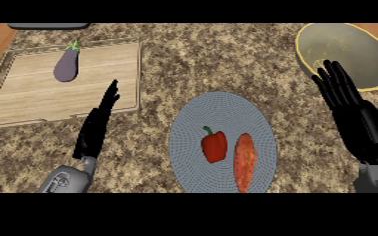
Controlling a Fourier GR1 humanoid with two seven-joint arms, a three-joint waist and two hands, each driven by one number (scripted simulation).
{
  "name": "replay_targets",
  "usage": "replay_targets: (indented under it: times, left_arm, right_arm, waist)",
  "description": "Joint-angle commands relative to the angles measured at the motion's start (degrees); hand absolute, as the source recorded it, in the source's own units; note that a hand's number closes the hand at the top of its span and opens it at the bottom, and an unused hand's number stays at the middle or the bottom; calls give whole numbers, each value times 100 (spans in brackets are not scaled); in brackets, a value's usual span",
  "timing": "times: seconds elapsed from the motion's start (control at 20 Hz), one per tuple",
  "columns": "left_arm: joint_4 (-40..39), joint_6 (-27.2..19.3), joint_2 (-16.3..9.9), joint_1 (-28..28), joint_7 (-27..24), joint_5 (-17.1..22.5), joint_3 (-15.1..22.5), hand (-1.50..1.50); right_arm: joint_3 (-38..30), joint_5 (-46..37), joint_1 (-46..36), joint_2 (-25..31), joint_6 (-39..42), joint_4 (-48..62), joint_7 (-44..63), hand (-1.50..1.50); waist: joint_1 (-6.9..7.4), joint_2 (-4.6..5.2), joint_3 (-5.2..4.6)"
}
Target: Pick the bell pepper from the placemat and place it in the bowl
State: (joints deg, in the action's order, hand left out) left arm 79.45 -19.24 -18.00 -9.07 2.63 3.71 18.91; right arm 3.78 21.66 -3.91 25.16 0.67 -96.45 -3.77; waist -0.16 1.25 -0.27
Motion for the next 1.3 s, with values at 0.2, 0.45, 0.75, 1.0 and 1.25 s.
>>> replay_targets:
  times: [0.2, 0.45, 0.75, 1.0, 1.25]
  left_arm:
    - [382, 246, 209, -244, -297, 344, -240, 0]
    - [424, 280, 279, -133, -131, 614, -385, 0]
    - [589, 433, 301, 36, -232, 736, -453, 0]
    - [462, 552, 214, 5, -232, 686, -626, 0]
    - [687, 431, 291, 15, -107, 502, -503, 0]
  right_arm:
    - [2410, -2130, 31, -611, -750, -120, 1132, 150]
    - [1985, -3675, 389, -1158, -2968, -229, 705, -150]
    - [3499, -5224, 857, -2456, -4340, -385, -74, -150]
    - [3868, -7099, 1206, -2497, -4405, -946, 1718, -150]
    - [3518, -8199, 986, -2509, -2866, -1771, 3594, -150]
  waist:
    - [268, -149, -4]
    - [-99, -224, 21]
    - [20, -166, 19]
    - [-40, -144, 10]
    - [-26, -146, 12]
